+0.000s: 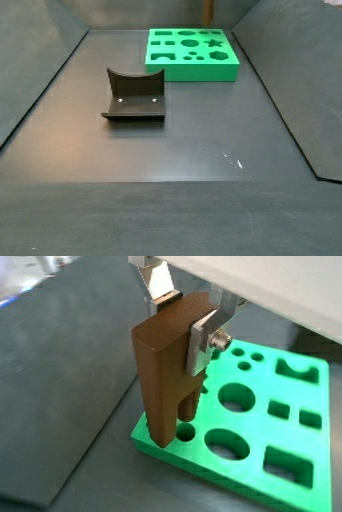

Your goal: Insert the square-circle object.

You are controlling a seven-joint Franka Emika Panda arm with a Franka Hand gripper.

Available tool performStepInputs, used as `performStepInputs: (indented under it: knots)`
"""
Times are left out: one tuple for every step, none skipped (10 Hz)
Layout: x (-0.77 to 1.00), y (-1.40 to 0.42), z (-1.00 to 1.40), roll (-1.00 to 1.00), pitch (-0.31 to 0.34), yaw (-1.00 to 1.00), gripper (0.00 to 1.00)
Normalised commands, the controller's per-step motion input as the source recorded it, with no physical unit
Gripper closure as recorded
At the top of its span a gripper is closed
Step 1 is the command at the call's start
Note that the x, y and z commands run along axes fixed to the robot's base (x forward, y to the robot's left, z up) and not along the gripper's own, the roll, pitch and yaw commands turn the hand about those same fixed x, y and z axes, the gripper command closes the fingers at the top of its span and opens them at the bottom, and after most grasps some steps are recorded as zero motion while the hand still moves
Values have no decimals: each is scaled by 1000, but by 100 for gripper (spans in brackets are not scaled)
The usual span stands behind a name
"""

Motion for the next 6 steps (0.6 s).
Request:
performStepInputs:
  knots:
    - [0, 0, -306, 0, 0, -1000, 100]
    - [0, 0, -277, 0, 0, -1000, 100]
    - [0, 0, -183, 0, 0, -1000, 100]
    - [0, 0, -180, 0, 0, -1000, 100]
    - [0, 0, -174, 0, 0, -1000, 100]
    - [0, 0, -86, -4, -6, -1000, 100]
